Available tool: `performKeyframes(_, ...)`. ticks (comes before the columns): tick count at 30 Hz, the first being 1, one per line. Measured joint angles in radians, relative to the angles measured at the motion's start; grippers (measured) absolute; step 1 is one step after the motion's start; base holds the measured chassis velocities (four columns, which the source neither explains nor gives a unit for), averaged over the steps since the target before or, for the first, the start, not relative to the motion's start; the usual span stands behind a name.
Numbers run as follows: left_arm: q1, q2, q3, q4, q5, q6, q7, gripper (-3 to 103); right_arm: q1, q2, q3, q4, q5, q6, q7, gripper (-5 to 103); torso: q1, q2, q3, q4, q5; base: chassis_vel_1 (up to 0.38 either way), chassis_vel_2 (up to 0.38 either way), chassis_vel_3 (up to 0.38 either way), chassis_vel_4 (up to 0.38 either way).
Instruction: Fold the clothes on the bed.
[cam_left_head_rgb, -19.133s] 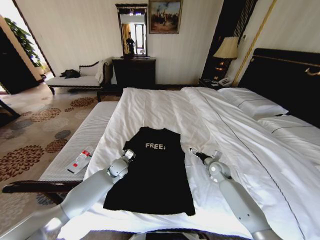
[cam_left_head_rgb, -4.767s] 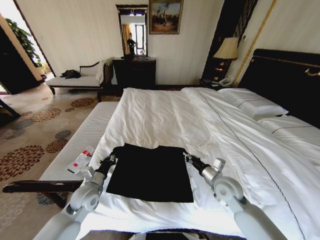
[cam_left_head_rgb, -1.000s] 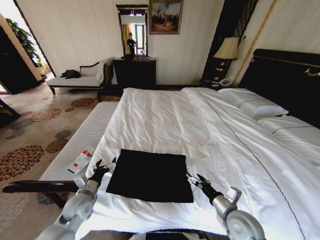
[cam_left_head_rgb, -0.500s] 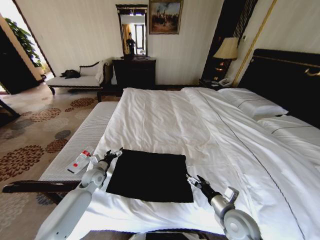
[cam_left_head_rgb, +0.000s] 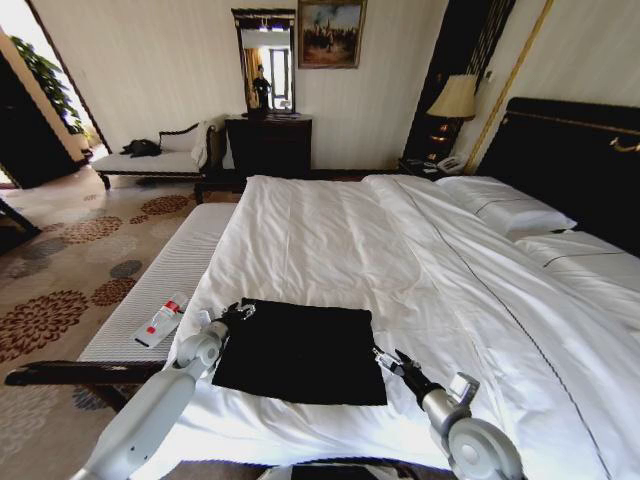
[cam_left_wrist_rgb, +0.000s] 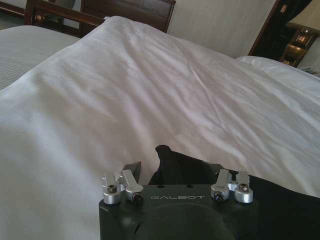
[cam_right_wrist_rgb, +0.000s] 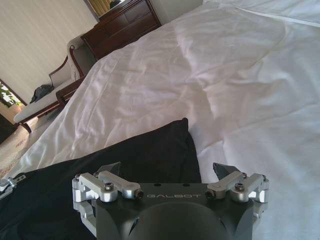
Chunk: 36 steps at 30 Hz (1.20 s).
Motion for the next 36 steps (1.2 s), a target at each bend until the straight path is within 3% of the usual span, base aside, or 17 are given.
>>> performKeyframes(2,0.0,0.0,0.0,0.0,-0.001,0.0,-0.004,59,0.011,-0.009,0.001,0.0,0.016,-0.007,0.006,100,0.0,0.0,0.0,0.0,0.0,0.0,0.0,0.0,0.0)
performKeyframes(7,-0.001,0.002,0.0,0.001,-0.001,-0.001,-0.008,48,0.042,-0.026,-0.002,-0.006,0.048,-0.022,0.021,100,0.0,0.0,0.0,0.0,0.0,0.0,0.0,0.0,0.0)
performKeyframes(12,0.0,0.0,0.003,0.004,-0.003,-0.004,-0.014,20,0.123,-0.064,-0.016,-0.039,0.127,-0.054,0.053,100,0.0,0.0,0.0,0.0001,0.0,0.0,0.0,0.0,0.0)
performKeyframes(19,-0.006,-0.005,0.016,0.011,-0.004,-0.005,-0.022,2,0.219,-0.104,-0.05,-0.119,0.222,-0.082,0.07,100,0.0,0.0,0.0,-0.0001,0.0,0.0,0.0,0.0,0.0)
performKeyframes(25,-0.017,-0.009,0.032,0.012,-0.01,-0.005,-0.044,0,0.446,-0.144,-0.155,-0.332,0.314,-0.102,0.072,100,0.0,0.0,0.0,0.0,0.0001,0.0,0.0,0.0,0.0)
performKeyframes(36,-0.002,-0.011,0.017,0.005,-0.012,-0.008,-0.048,0,0.637,-0.108,-0.229,-0.559,0.31,-0.101,0.027,100,0.0,0.0,0.0,-0.0001,-0.0001,0.0,0.0,0.0,0.0)
